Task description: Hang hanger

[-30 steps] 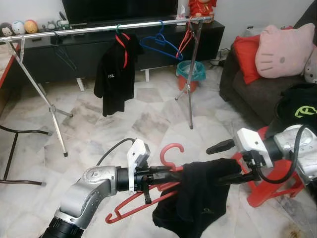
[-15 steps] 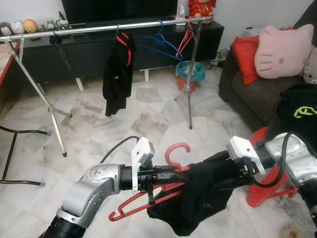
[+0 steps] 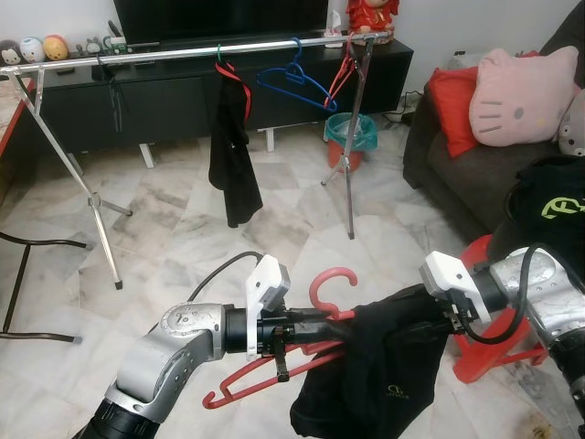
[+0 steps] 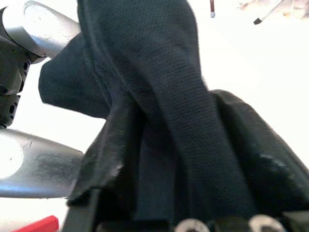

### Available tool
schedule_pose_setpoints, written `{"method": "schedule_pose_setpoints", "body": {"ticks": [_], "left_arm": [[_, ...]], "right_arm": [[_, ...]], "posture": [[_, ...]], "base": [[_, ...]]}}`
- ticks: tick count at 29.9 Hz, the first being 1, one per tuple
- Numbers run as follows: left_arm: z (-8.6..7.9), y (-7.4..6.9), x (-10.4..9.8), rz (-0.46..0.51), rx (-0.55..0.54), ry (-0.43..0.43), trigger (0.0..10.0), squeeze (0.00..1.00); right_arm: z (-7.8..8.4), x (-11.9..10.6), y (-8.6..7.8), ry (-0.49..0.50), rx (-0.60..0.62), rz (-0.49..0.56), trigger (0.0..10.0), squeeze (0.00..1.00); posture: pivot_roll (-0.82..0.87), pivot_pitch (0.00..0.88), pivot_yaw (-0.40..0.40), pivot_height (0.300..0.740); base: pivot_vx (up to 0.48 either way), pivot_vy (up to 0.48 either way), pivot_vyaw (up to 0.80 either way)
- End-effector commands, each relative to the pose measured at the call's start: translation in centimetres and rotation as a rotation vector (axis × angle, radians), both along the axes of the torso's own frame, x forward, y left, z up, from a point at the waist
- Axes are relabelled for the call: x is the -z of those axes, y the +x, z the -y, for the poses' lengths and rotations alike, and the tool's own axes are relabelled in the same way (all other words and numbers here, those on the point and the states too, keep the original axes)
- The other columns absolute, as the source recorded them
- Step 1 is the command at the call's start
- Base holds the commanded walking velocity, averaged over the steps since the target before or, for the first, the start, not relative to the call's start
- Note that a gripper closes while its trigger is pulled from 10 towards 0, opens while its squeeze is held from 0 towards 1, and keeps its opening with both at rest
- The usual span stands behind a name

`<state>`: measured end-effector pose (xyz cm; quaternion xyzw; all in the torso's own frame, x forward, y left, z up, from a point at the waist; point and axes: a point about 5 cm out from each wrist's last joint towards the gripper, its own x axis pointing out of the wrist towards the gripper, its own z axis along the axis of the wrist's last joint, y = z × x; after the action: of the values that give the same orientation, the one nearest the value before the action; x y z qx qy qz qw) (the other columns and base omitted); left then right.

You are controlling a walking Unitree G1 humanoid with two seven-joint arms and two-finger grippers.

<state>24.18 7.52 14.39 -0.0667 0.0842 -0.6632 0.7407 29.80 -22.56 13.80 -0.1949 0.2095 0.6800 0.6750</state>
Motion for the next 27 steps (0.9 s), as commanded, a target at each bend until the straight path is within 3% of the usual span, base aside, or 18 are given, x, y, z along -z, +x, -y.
{"method": "schedule_pose_setpoints", "body": {"ticks": [1,27], "left_arm": [[0.53,-0.27,-0.64,0.028,0.030,-0.012,10.0,0.00],[0.67,-0.35,-0.28,0.040,0.035,0.015,10.0,0.00]], "right_arm": [[-0.61,-0.68,0.28,0.023,-0.037,0.019,0.0,0.00],[-1.29,-0.33,0.22,0.048,-0.051,0.009,0.0,0.00]], "posture": [[-0.08,0.040,-0.059,0.740],[-0.07,0.048,-0.056,0.740]], "base": [[0.000,0.000,0.00],[0.000,0.000,0.00]]}}
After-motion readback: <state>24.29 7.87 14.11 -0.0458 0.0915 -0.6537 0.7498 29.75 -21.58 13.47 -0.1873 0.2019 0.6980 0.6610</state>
